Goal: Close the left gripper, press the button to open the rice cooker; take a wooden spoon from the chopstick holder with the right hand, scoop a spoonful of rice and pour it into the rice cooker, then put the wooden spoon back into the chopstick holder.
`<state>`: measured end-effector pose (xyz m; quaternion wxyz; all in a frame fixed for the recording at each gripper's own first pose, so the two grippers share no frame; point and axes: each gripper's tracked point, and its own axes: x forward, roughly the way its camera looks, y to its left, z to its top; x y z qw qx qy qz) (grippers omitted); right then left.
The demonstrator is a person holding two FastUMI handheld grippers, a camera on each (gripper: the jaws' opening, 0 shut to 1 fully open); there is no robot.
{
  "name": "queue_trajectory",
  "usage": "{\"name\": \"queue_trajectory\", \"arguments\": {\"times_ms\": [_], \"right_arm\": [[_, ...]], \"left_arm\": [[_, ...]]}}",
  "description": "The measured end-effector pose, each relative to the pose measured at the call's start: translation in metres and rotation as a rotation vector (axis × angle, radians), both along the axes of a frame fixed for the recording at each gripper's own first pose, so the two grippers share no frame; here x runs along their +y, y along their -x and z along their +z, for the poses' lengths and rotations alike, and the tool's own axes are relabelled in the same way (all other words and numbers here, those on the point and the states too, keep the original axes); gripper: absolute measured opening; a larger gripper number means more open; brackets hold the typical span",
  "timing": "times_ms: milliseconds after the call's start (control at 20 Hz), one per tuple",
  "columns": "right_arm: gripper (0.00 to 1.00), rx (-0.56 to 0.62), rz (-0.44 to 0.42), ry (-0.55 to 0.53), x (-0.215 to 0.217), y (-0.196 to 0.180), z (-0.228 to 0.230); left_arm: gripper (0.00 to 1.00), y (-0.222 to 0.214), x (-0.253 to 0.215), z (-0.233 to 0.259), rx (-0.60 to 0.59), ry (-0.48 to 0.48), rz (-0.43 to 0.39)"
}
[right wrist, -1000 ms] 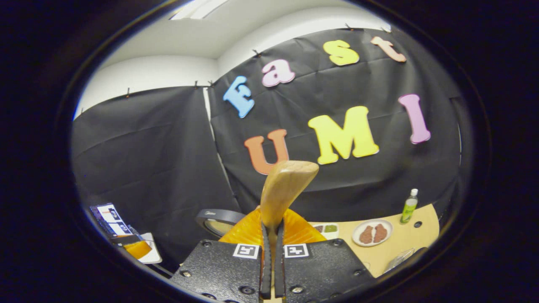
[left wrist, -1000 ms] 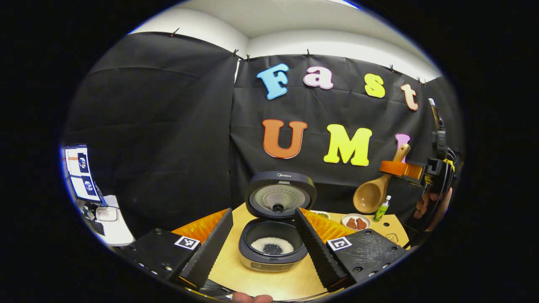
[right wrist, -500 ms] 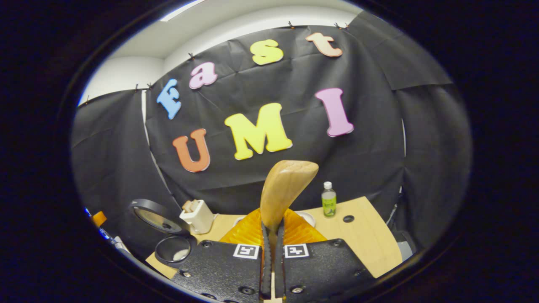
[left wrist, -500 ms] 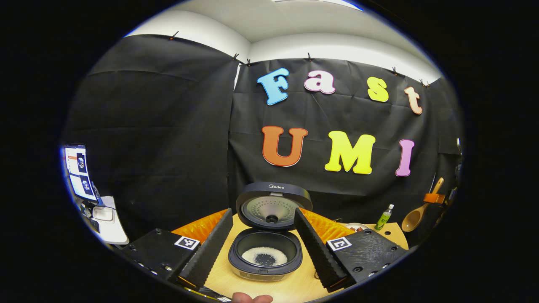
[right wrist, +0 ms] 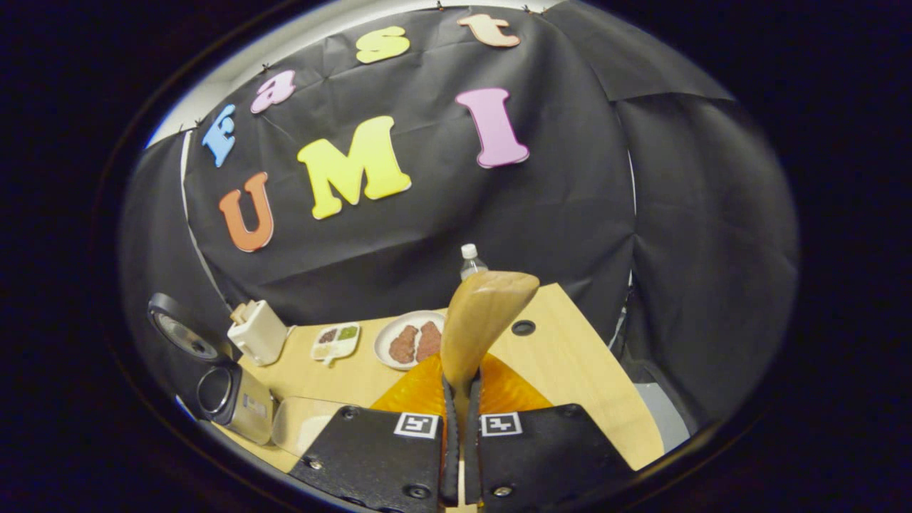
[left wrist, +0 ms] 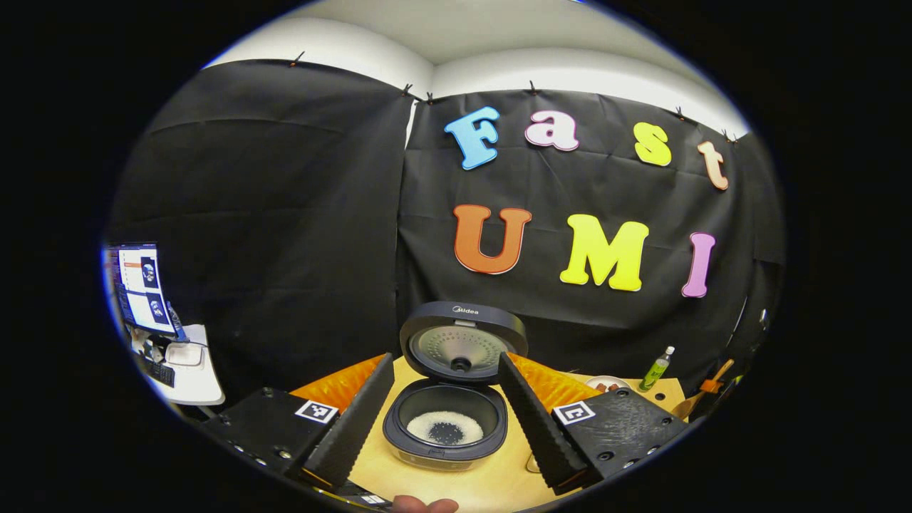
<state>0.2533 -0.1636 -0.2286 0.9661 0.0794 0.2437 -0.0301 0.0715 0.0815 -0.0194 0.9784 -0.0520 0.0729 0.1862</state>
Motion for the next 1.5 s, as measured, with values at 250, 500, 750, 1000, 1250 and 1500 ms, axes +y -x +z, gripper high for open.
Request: {"name": "queue_trajectory", "arguments": {"times_ms": [250, 500, 750, 1000, 1250, 1500], "right_arm": [[0.09, 0.045, 0.011, 0.009, -0.009, -0.015, -0.051], [0.11, 0.082, 0.004, -0.01, -0.01, -0.024, -0.088], [0.18, 0.066, -0.005, -0.079, -0.004, -0.022, -0.089], [0.56, 0.005, -0.01, -0.02, -0.016, -0.012, -0.062], [0.88, -0.075, -0.058, 0.046, -0.041, 0.002, -0.022], [0.96, -0.166, -0.051, 0.097, -0.043, 0.022, 0.03]], "left_arm": [[0.95, 0.015, 0.006, 0.001, 0.02, 0.019, 0.069], [0.95, 0.02, 0.009, 0.003, 0.054, 0.005, 0.093], [0.95, 0.014, 0.007, 0.011, 0.046, 0.004, 0.081], [0.95, -0.002, 0.006, 0.022, 0.031, -0.033, 0.036], [0.95, -0.023, 0.007, 0.024, 0.027, -0.018, 0.001], [0.94, -0.052, 0.015, 0.045, 0.009, -0.048, -0.039]]}}
